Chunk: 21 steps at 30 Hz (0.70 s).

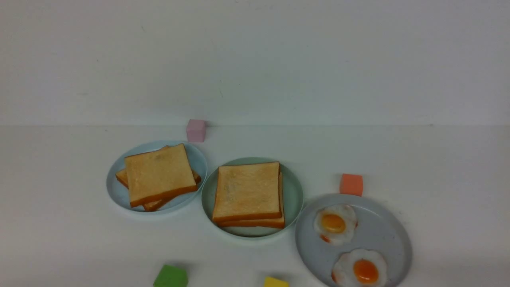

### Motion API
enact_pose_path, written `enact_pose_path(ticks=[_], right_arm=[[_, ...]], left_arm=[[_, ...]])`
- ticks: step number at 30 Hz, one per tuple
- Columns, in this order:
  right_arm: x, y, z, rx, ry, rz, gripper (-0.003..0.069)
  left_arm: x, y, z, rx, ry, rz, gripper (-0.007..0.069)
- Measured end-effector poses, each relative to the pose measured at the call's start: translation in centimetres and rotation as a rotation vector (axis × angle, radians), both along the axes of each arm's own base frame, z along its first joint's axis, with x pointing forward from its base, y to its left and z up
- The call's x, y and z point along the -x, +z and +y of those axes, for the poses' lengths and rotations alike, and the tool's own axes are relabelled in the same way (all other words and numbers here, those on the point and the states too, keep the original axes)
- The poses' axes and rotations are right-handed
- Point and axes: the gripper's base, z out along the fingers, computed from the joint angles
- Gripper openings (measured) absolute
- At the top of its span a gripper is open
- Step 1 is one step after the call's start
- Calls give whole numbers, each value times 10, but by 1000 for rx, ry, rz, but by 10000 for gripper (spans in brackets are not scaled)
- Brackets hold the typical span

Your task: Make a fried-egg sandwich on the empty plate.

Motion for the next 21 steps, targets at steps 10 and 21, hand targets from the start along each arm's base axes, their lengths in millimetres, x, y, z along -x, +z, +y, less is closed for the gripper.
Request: enact_pose_path(ticks=[10,21], right_arm=[[0,0,0,1,0,0,209],[0,0,0,1,0,0,225]], left_arm=[[0,0,0,0,0,-1,165],[0,0,0,0,0,-1,165]])
